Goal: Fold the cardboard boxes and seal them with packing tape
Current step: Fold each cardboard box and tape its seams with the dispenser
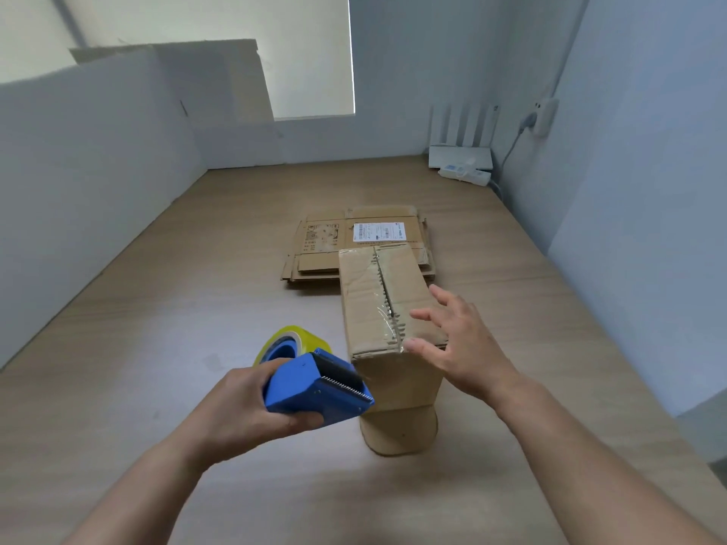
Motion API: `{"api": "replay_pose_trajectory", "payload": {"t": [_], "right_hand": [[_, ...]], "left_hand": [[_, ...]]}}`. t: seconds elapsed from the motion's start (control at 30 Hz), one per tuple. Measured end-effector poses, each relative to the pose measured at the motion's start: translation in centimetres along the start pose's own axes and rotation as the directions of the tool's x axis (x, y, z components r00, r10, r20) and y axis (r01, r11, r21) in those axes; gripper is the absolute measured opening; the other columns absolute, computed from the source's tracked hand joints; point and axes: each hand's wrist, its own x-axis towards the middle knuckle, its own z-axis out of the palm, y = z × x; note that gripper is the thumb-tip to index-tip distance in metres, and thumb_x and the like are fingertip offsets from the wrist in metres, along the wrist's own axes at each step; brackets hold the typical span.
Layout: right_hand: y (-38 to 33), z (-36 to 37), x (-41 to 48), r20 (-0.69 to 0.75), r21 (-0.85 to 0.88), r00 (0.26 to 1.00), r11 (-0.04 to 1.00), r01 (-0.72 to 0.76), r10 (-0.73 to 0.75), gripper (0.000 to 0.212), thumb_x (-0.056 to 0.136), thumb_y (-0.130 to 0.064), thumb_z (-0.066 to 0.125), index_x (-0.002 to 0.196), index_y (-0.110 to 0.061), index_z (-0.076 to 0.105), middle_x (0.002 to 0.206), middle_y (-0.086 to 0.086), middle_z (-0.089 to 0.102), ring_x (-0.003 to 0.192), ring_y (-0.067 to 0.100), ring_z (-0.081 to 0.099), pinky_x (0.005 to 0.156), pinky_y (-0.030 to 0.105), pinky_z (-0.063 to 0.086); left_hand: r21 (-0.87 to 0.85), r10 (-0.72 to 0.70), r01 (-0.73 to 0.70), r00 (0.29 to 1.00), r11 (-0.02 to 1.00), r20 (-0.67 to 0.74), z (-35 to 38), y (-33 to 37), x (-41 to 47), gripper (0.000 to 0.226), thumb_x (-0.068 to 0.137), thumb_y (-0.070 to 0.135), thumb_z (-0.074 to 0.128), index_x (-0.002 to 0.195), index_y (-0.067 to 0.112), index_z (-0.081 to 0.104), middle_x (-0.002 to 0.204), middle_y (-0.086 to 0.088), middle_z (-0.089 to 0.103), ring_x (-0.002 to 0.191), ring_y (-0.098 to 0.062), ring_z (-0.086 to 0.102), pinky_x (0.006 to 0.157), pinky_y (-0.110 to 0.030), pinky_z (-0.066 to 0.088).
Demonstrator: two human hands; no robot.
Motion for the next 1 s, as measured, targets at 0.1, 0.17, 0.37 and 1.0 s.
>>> {"api": "replay_pose_trajectory", "payload": {"t": [0.1, 0.17, 0.37, 1.0], "right_hand": [[-3.2, -1.6, -0.6, 0.190, 0.393, 0.972, 0.918, 0.055, -0.139, 0.055, 0.073, -0.048, 0.073, 0.124, -0.039, 0.055, 0.132, -0.014, 0.050, 0.120, -0.001, 0.047, 0.102, 0.022, 0.040], [-4.6, -2.0, -1.1, 0.262, 0.446, 0.938, 0.891, 0.089, -0.225, 0.053, 0.070, -0.045, 0.073, 0.119, -0.041, 0.056, 0.119, -0.018, 0.058, 0.105, -0.007, 0.053, 0.086, 0.009, 0.041], [-5.5, -1.4, -1.3, 0.003, 0.401, 0.965, 0.884, 0.240, -0.263, 0.007, 0.087, -0.012, 0.067, 0.082, -0.017, 0.067, 0.076, -0.015, 0.058, 0.072, 0.000, 0.052, 0.065, 0.014, 0.041], [1.6, -2.5, -1.0, -0.186, 0.563, 0.924, 0.807, -0.178, 0.334, 0.024, 0.089, -0.009, 0.062, 0.066, -0.010, 0.058, 0.052, -0.004, 0.056, 0.041, 0.010, 0.043, 0.043, 0.021, 0.038]], "left_hand": [[-0.005, 0.030, -0.030, 0.999, 1.000, 0.022, 0.0, 0.7, 0.4, 0.045, 0.050, 0.061, 0.074, 0.089, 0.041, 0.068, 0.084, 0.014, 0.070, 0.076, -0.009, 0.065, 0.063, -0.022, 0.052], [-0.007, 0.049, -0.048, 0.998, 0.999, 0.030, 0.0, 1.0, 0.8, 0.044, 0.050, 0.060, 0.074, 0.090, 0.041, 0.068, 0.085, 0.013, 0.070, 0.075, -0.010, 0.065, 0.062, -0.021, 0.051], [-0.004, 0.054, -0.054, 0.996, 0.999, 0.073, 0.0, 1.7, 2.1, 0.048, 0.050, 0.061, 0.073, 0.090, 0.036, 0.068, 0.086, 0.016, 0.070, 0.078, -0.008, 0.066, 0.062, -0.019, 0.051], [0.193, -0.296, 0.265, 0.943, 0.945, 0.155, -9.5, 0.7, 1.3, 0.097, 0.023, 0.092, 0.064, 0.082, 0.015, 0.075, 0.072, -0.005, 0.074, 0.065, -0.022, 0.071, 0.065, -0.033, 0.051]]}}
